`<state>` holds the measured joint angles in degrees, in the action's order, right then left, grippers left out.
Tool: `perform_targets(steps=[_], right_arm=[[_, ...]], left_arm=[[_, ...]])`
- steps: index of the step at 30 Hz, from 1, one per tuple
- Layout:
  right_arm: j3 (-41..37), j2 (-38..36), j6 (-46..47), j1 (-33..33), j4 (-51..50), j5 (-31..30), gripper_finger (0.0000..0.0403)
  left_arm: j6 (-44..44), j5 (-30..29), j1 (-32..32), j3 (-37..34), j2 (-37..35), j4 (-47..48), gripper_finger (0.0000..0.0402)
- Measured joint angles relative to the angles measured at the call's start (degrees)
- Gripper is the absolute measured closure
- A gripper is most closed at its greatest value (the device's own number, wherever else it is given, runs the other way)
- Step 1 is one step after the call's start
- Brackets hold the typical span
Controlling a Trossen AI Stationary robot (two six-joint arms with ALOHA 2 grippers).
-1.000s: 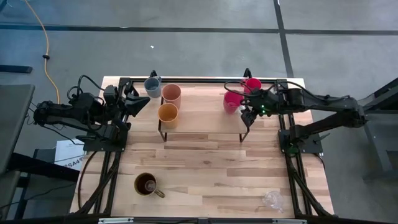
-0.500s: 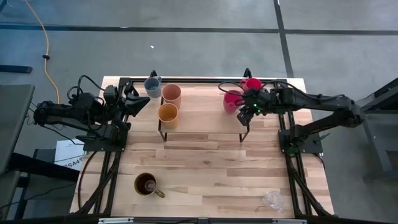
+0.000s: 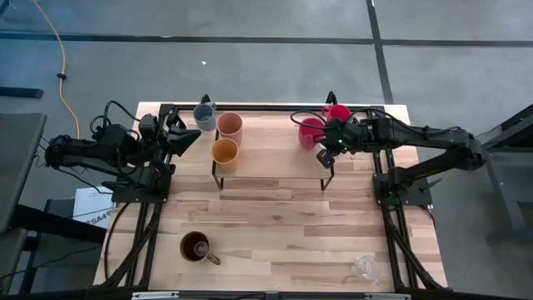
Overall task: Stack small to large cups/mugs on shelf
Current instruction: Put the pink mug on the shelf
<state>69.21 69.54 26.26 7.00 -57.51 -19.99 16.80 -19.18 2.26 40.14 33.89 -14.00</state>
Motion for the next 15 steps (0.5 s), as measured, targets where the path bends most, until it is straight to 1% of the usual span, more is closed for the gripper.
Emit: perform_targets(steps=[4, 8, 15], right_arm=[[0.00, 0.00, 0.48, 0.11, 0.32, -0.15, 0.0363], [0.00, 0.00, -1.67, 0.11, 1.09, -0.15, 0.0378], [1.28, -0.09, -7.14, 0.23, 7.78, 2.33, 0.0378]], left_arm=[[0.00, 0.00, 0.00, 0.00, 0.00, 0.00, 0.0399], [0.00, 0.00, 0.00, 0.00, 0.00, 0.00, 0.0399], [0.00, 0.00, 0.00, 0.00, 0.00, 0.00, 0.0399]])
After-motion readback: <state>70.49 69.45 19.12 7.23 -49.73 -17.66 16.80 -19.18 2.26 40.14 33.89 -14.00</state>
